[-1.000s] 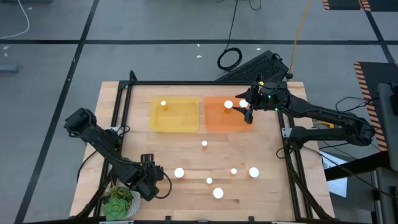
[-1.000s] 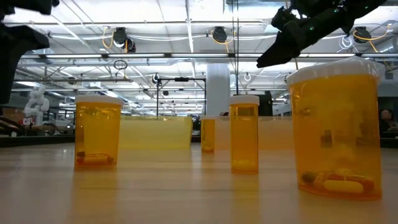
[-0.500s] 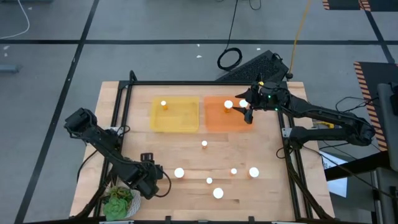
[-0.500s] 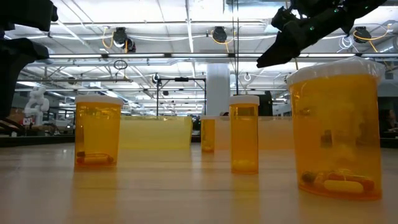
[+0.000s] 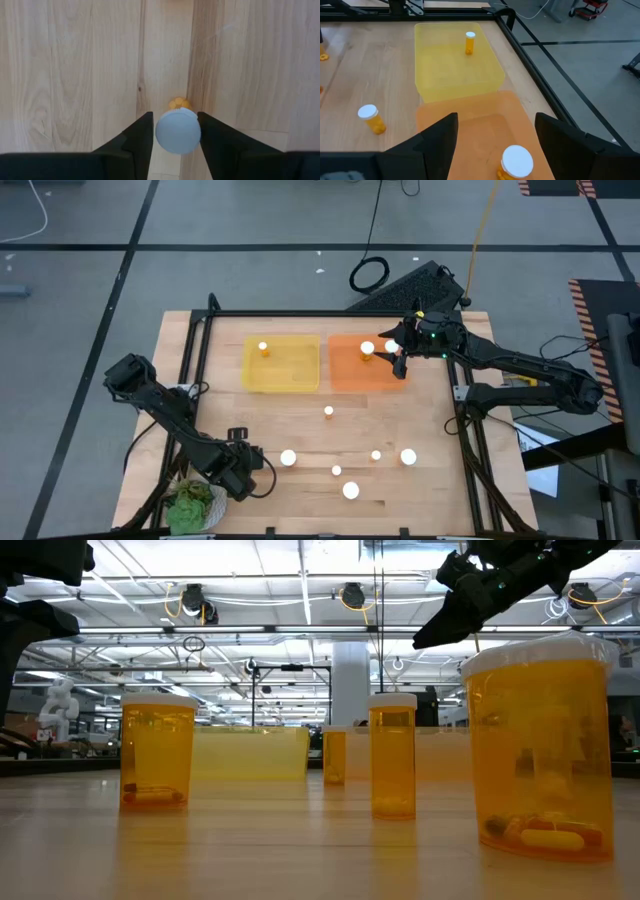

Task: Pick and place medicine bottles into bin by pill shape (circle, oval)
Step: Put the small orange pill bottle into the yellow bin

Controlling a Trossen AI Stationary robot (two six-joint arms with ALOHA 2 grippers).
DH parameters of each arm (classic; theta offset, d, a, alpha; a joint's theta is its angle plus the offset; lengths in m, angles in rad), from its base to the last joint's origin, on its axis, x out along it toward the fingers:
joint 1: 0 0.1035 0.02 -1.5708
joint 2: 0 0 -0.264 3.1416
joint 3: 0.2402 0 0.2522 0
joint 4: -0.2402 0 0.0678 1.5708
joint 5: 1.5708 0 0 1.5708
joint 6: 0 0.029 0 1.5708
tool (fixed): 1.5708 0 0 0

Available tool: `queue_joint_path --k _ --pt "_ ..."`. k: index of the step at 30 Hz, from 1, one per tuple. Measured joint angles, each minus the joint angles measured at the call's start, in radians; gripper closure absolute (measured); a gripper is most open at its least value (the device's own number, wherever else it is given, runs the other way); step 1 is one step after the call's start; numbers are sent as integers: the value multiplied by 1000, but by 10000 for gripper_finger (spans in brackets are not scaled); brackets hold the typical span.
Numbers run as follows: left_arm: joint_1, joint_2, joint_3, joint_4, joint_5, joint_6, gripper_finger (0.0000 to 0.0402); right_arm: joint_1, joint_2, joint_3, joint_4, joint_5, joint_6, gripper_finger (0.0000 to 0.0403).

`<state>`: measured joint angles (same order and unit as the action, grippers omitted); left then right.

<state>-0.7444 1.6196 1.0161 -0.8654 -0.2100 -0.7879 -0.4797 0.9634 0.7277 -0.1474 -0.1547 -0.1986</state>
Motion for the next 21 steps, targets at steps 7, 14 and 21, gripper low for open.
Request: queue_joint_path --k 7,14,21 --pt "0 0 0 -1 1 9 272 0 0 0 0 0 0 142" --pt "12 -7 0 -4 10 26 272 0 0 0 0 0 0 142" --pt "61 -78 3 -7 21 68 272 0 0 0 0 0 0 142"
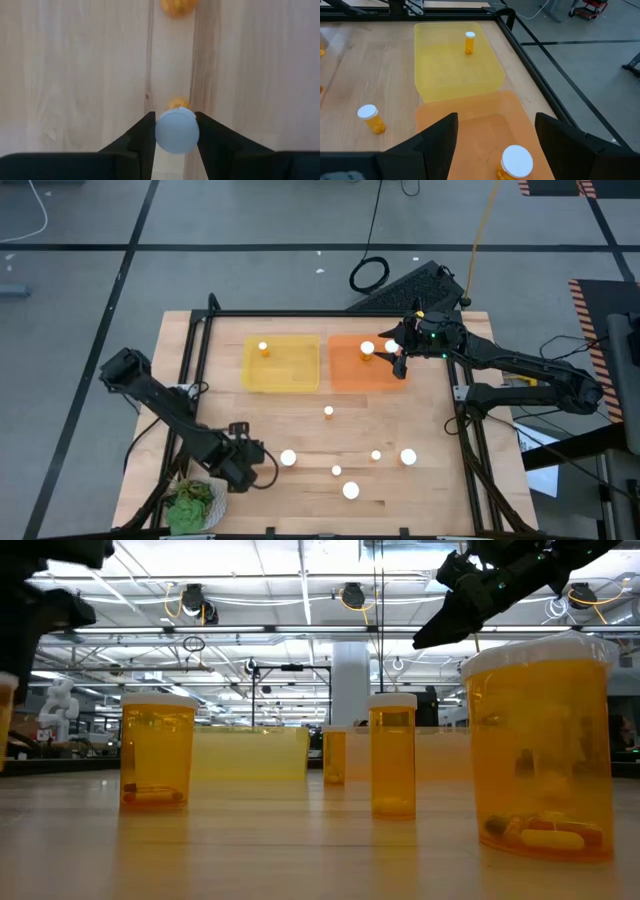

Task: Pick and place medicine bottles into bin by pill shape (circle, oval)
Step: Put the small orange pill bottle into the yellow bin

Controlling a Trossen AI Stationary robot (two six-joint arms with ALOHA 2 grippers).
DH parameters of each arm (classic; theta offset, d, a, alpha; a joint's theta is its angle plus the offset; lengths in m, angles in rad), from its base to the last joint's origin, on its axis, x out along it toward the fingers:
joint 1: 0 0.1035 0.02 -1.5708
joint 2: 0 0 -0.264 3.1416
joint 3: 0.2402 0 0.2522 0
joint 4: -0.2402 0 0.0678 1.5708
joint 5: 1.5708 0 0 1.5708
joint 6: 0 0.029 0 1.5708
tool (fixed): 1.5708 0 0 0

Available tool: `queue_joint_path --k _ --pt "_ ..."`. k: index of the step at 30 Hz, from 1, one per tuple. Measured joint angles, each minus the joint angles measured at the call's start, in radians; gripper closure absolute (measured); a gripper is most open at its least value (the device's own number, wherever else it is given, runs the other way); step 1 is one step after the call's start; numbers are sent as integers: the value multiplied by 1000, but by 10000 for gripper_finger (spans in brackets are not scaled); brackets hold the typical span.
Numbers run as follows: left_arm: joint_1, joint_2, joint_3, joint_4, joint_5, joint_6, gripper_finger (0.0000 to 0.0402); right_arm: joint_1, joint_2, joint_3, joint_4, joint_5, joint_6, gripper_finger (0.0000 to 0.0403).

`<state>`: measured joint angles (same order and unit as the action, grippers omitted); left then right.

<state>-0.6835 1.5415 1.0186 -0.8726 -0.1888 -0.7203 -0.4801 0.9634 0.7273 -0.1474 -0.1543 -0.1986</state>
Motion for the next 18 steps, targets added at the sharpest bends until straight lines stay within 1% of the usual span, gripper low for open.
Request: queue_joint_path --k 3,7,14,18 --pt "35 -42 0 1 -19 59 272 0 0 0 0 0 0 142" --pt "109 -99 1 1 -45 158 272 0 0 0 0 0 0 142" --pt "287 -168 4 2 -48 356 272 0 0 0 -19 0 3 142" --pt "389 -169 44 -2 -48 492 272 0 0 0 -36 0 6 142"
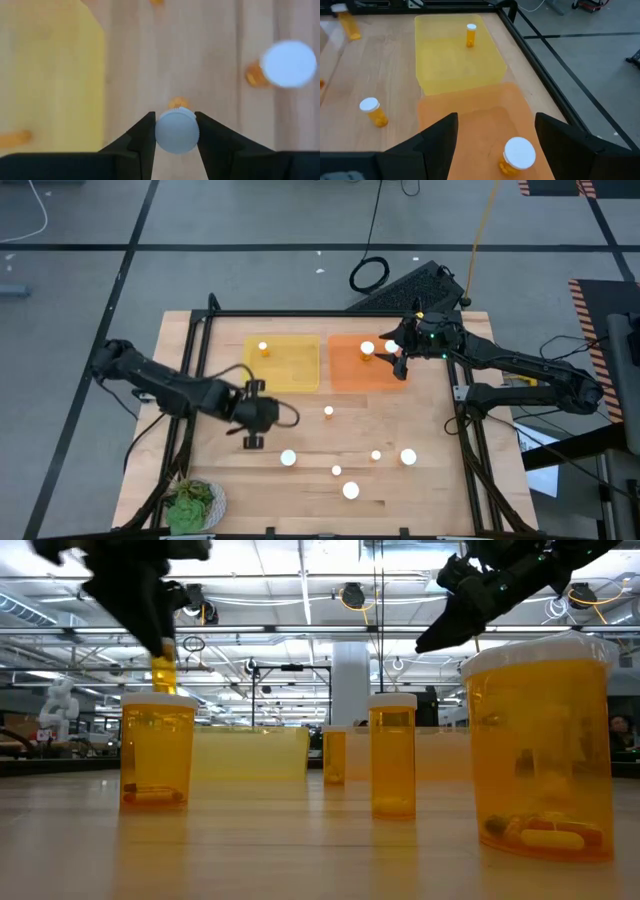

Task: Pick and place medicine bottles into bin by pill shape (circle, oval)
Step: Put the small orange pill bottle into the yellow bin

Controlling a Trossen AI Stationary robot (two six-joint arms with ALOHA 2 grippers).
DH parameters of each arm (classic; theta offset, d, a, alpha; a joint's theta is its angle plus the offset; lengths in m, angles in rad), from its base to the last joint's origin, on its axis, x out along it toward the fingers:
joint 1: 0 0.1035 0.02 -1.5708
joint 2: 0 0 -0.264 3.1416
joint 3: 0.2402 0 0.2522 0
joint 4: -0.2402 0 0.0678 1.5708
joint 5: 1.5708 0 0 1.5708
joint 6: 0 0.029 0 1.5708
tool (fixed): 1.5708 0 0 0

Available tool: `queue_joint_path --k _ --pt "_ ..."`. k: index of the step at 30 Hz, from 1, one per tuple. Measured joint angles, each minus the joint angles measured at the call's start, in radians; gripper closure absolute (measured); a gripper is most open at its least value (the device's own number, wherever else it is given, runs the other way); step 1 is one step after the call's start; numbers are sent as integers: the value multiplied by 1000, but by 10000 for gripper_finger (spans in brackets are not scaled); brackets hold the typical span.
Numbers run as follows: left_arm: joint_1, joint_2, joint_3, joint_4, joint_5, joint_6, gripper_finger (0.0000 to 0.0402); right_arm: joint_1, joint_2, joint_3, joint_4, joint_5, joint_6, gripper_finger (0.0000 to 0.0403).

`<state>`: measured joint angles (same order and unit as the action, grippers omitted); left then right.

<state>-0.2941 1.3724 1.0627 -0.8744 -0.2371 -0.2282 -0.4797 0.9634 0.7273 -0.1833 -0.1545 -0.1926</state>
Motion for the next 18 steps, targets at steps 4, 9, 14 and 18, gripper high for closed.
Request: queue_joint_path --k 4,9,14,18 --pt "90 -1 77 5 -1 137 272 0 0 0 -20 0 14 142" --pt "202 -1 168 3 -10 298 273 4 0 0 -37 -3 28 142" --pt "327 7 238 8 -10 439 273 25 0 0 -60 -3 28 142" --pt "438 18 252 9 11 506 273 37 0 0 -79 -3 28 142"
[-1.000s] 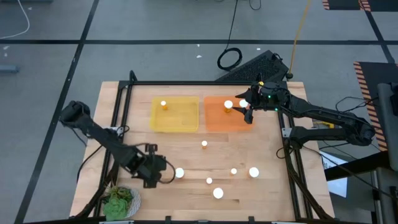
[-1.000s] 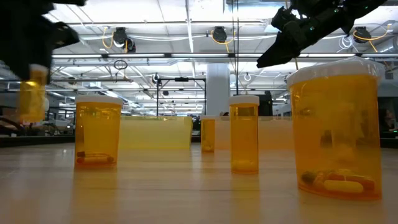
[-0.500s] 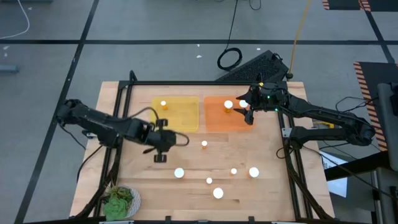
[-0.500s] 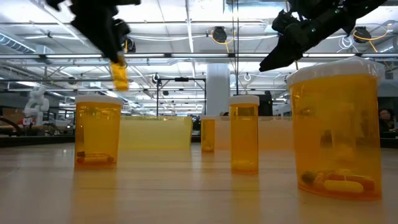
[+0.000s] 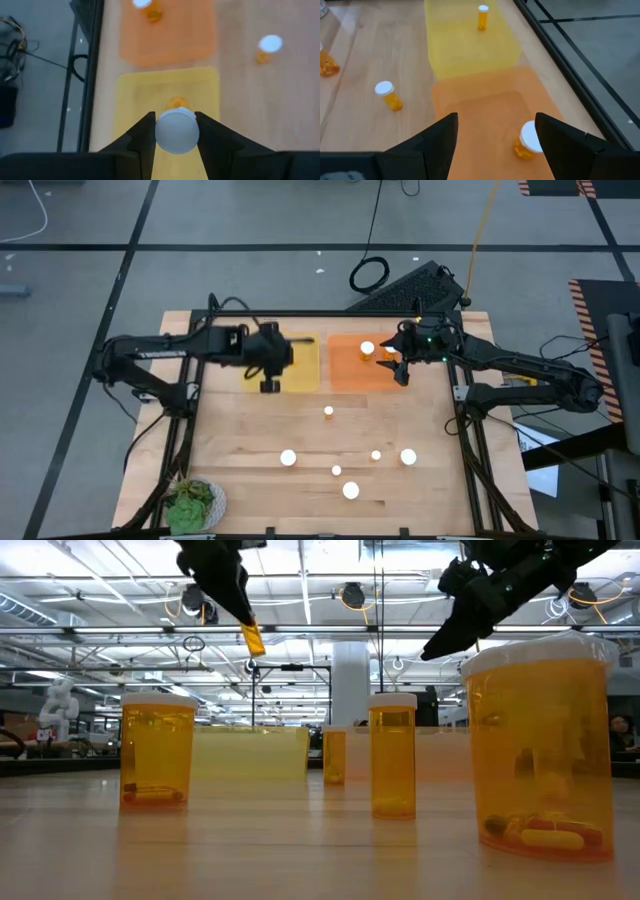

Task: Pick and place medicine bottles into bin by pill shape (circle, oval)
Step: Put the small orange pill bottle into the yellow bin

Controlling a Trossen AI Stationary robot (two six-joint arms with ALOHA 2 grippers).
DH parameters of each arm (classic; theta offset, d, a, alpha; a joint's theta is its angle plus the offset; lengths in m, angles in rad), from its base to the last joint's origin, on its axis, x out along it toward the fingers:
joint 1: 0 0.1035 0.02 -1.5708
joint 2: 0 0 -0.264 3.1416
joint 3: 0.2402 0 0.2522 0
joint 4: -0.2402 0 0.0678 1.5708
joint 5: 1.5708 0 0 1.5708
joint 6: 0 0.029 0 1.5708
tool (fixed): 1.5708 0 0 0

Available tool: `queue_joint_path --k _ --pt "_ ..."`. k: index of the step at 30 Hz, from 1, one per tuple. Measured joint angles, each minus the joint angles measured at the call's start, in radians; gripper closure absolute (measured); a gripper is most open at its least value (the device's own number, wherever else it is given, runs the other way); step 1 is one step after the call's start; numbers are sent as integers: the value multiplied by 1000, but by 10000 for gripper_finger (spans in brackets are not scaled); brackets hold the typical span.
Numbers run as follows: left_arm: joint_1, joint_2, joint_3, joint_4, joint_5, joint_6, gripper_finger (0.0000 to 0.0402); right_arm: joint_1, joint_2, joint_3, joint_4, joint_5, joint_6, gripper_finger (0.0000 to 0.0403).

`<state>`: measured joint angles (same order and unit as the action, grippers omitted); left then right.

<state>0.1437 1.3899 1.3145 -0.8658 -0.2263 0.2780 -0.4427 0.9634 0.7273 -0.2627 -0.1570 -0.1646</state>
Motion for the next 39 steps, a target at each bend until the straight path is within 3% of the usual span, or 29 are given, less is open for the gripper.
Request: queue_joint_path --k 8,16,26,39 --pt "194 85 1 -1 85 46 273 1 0 0 -1 0 0 142" --pt "303 231 1 -1 119 45 273 1 0 0 -1 0 -2 142" --pt "370 391 1 1 122 11 273 1 0 0 -2 -1 -7 142" --pt "376 457 1 15 42 -11 272 1 0 0 -5 -1 -8 142"
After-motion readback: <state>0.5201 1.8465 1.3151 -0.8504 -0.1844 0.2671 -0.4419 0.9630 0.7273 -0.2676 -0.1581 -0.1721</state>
